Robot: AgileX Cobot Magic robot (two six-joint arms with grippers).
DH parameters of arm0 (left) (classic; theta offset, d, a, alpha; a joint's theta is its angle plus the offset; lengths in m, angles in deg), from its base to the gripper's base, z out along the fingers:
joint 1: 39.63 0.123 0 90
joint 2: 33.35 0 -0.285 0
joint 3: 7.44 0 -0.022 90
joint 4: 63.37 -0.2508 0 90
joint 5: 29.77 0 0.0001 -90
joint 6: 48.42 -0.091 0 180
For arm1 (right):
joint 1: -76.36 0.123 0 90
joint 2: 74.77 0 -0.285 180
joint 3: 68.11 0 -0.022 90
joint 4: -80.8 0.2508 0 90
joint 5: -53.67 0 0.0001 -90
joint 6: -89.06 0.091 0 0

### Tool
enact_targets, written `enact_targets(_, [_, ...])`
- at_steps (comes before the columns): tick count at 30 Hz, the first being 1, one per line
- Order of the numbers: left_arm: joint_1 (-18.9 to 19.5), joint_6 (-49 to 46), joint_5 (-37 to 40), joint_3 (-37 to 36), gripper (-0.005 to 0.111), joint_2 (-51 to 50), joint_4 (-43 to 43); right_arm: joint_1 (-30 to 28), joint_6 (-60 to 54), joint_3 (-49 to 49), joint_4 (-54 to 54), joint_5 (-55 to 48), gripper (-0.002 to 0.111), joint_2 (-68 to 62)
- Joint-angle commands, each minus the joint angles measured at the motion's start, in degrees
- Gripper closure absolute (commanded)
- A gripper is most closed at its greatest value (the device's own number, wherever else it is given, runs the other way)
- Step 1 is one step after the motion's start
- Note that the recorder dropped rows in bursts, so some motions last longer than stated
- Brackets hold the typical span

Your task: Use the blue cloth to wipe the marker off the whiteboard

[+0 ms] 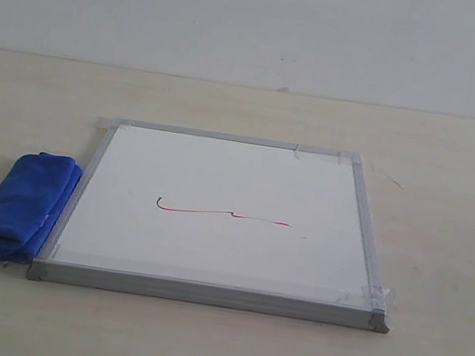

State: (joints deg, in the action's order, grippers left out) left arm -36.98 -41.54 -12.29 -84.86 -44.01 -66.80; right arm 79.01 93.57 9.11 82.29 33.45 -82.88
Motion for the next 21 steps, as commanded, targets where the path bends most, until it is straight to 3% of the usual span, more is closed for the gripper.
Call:
enact_targets(1, [0.1, -0.1, -0.7, 0.2, 0.102, 0.2, 0.4, -0.4, -0.1, 0.0, -0.3, 0.4, 0.107, 0.3])
enact_targets(8, [0.1, -0.1, -0.7, 0.2, 0.102, 0.2, 0.4, -0.4, 2.3, 0.0, 2.3, 0.6, 0.107, 0.3])
enact_targets(21, [0.1, -0.1, -0.7, 0.2, 0.102, 0.2, 0.4, -0.4, 5.5, -16.4, 8.8, -1.6, 0.107, 0.3])
